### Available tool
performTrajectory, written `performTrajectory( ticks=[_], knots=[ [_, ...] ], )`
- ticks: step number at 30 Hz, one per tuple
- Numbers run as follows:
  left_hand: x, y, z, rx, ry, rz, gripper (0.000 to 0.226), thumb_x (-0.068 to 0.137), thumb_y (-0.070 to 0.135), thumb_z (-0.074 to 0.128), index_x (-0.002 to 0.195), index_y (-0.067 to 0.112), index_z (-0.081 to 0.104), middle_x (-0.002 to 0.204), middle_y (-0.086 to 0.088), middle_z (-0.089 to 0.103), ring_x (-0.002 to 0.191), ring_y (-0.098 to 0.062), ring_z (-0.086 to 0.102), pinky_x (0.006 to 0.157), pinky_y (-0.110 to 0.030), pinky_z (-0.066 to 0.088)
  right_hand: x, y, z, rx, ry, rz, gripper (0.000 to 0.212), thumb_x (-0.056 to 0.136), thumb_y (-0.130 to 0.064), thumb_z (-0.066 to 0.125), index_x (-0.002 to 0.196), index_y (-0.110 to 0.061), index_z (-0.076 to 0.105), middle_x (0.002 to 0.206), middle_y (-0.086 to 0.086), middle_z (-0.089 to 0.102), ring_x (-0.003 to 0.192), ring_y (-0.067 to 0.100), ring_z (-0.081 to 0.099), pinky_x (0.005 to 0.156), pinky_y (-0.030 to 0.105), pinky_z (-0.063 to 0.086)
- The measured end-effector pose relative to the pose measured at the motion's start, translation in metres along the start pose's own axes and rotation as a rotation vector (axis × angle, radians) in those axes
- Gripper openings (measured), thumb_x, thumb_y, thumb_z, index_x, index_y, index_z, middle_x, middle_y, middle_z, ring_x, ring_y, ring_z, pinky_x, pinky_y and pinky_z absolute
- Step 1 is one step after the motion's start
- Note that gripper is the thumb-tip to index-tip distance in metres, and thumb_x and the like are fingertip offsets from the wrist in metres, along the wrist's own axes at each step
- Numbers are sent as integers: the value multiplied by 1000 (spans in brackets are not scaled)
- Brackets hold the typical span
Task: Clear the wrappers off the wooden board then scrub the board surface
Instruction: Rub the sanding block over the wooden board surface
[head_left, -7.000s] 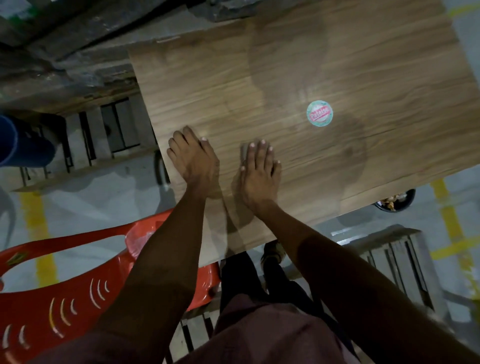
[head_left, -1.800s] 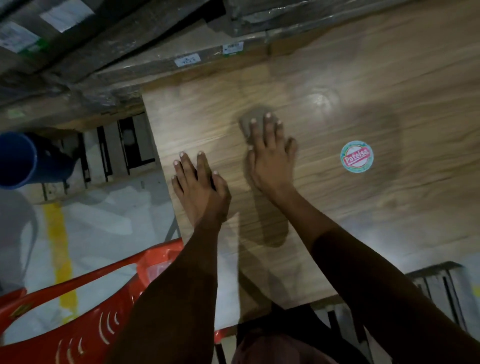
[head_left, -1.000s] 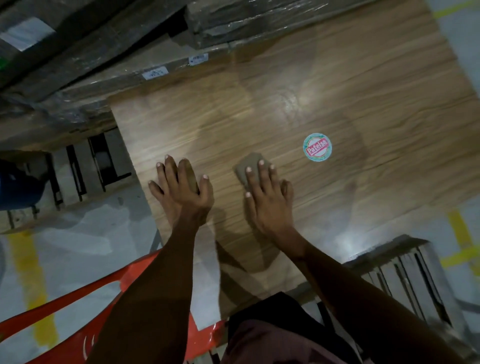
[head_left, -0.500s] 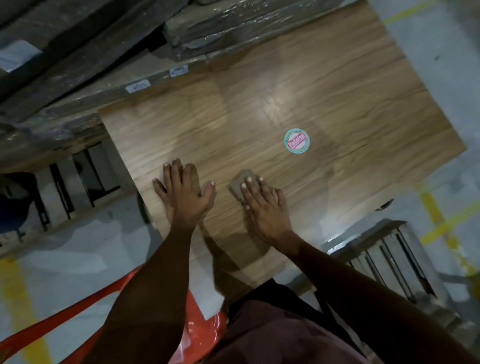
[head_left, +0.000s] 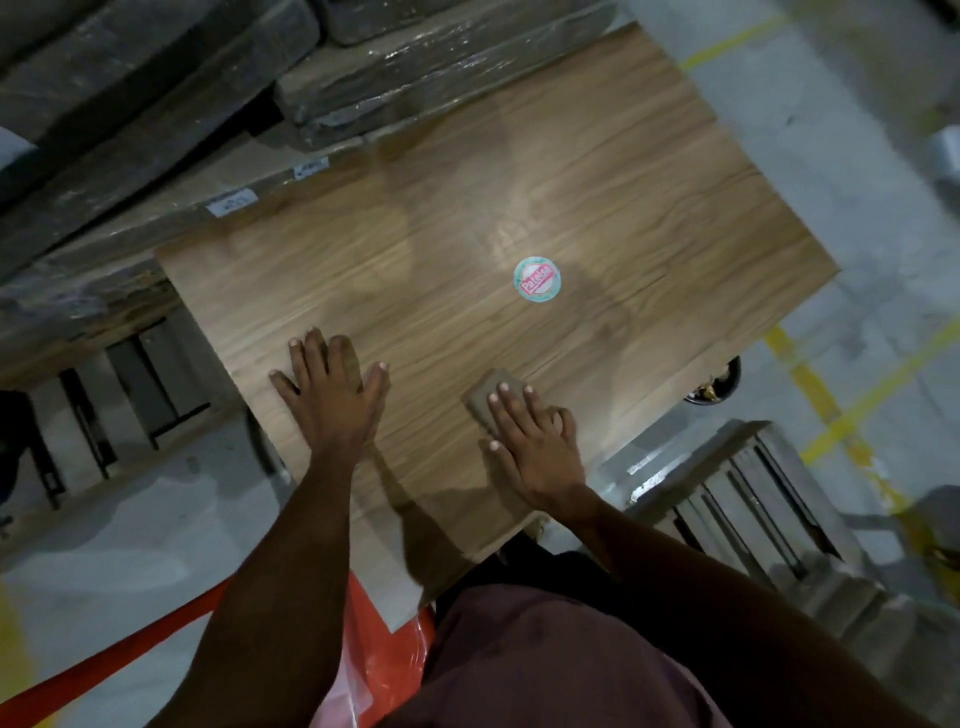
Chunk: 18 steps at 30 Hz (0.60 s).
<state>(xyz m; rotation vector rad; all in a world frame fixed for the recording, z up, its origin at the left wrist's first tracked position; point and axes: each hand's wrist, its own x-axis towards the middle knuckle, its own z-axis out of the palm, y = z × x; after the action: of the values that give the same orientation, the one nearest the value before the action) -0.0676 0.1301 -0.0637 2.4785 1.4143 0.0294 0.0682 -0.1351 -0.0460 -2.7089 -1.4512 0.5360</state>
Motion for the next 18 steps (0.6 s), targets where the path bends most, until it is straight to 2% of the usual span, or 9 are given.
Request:
performTrajectory(
  ticks=[3, 4, 5, 8, 10, 13, 15, 18],
  knots=[
    [-15, 17, 5, -15, -23, -54, 70, 101, 57, 36, 156, 13, 34, 168, -18, 19, 156, -40, 13, 122, -66, 11, -1, 7, -4, 128, -3, 262, 71, 102, -62, 17, 165, -32, 9, 173, -8, 2, 160, 25, 6, 115, 55, 17],
    [-25, 25, 8, -29, -24, -77, 71, 101, 54, 36, 157, 11, 31, 168, -20, 18, 156, -40, 12, 123, -65, 11, -5, 9, -4, 137, -22, 261, 75, 100, -66, 18, 165, -31, 4, 173, -6, -2, 160, 26, 1, 116, 55, 14],
    [-36, 35, 11, -45, -19, -92, 71, 101, 51, 38, 157, 10, 31, 168, -22, 17, 156, -41, 12, 124, -63, 10, -10, 11, -5, 115, -35, 185, 80, 98, -69, 22, 165, -30, 3, 174, -4, -3, 160, 27, -1, 117, 55, 14],
    [-72, 62, 23, -57, 15, -95, 70, 100, 48, 41, 157, 8, 31, 167, -24, 18, 156, -41, 14, 125, -60, 10, -24, 28, -3, -22, -61, -140, 84, 98, -72, 30, 165, -26, 9, 174, -2, 0, 160, 28, 7, 115, 56, 27],
    [-92, 77, 32, -56, 4, -95, 71, 100, 47, 42, 157, 8, 30, 167, -24, 17, 156, -40, 12, 125, -60, 10, -27, 38, -2, -14, -52, -100, 80, 99, -70, 28, 165, -28, 11, 174, -5, 2, 160, 25, 9, 115, 56, 27],
    [-120, 95, 46, -34, -22, -81, 72, 99, 46, 43, 158, 8, 28, 168, -24, 14, 157, -40, 9, 125, -60, 8, -34, 37, 0, 108, -62, 138, 81, 98, -70, 21, 165, -29, 2, 174, -5, -5, 160, 26, -3, 118, 56, 9],
    [-137, 107, 56, -5, -24, -77, 72, 101, 46, 41, 159, 7, 27, 168, -25, 12, 157, -41, 9, 125, -60, 7, -43, 35, 2, 139, -100, 59, 85, 97, -72, 20, 165, -26, -1, 173, -2, -10, 159, 29, -9, 119, 55, 4],
    [-152, 125, 66, 21, -23, -118, 67, 104, 43, 34, 160, 7, 25, 169, -24, 11, 157, -41, 8, 125, -61, 9, -56, 51, 6, 66, -109, -204, 81, 99, -69, 23, 165, -25, 7, 172, -2, -6, 160, 32, 3, 120, 61, 21]
  ],
)
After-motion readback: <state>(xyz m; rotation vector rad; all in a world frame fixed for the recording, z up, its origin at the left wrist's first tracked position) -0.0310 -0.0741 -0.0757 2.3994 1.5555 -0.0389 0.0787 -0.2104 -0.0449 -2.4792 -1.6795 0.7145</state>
